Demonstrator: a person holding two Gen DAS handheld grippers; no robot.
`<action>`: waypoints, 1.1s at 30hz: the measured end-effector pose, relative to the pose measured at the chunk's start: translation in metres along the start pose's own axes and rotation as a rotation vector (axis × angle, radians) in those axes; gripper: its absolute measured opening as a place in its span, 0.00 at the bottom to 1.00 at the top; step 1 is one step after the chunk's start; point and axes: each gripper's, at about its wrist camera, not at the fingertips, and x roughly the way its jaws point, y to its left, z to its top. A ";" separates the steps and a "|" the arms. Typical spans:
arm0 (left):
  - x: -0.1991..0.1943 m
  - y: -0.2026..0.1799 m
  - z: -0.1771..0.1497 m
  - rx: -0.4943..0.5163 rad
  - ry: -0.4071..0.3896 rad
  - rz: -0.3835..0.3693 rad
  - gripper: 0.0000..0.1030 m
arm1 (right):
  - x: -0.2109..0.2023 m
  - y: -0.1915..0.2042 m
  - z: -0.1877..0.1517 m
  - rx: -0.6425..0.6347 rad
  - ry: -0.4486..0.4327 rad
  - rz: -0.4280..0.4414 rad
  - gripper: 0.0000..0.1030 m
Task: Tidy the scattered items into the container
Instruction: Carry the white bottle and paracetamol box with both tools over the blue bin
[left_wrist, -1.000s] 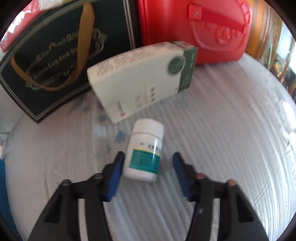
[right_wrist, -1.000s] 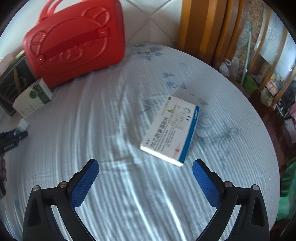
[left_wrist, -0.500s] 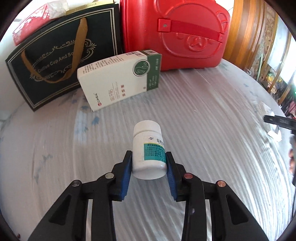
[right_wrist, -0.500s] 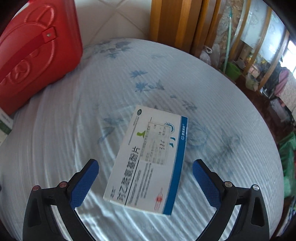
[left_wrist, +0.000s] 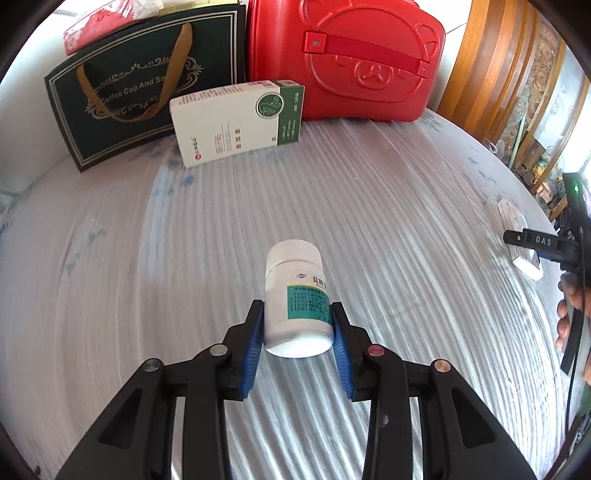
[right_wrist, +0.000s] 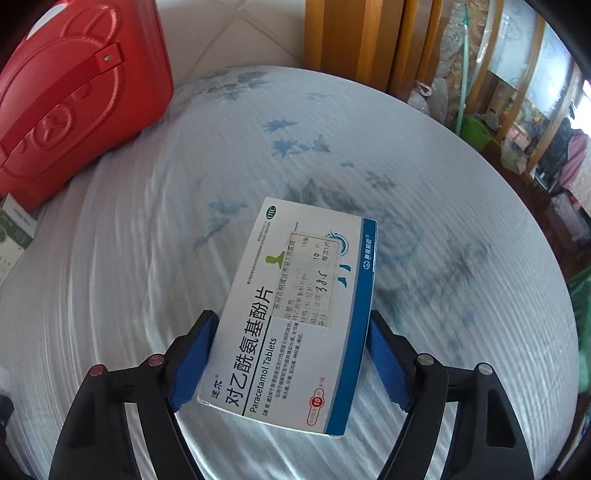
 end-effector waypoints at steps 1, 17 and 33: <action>-0.002 -0.002 -0.004 -0.002 0.005 0.002 0.33 | -0.003 0.001 -0.006 -0.010 0.001 0.005 0.77; -0.080 -0.008 -0.065 -0.074 0.020 0.007 0.33 | -0.084 0.036 -0.114 -0.180 0.067 0.121 0.76; -0.186 0.023 -0.082 -0.061 -0.067 -0.024 0.33 | -0.199 0.087 -0.145 -0.298 -0.020 0.147 0.76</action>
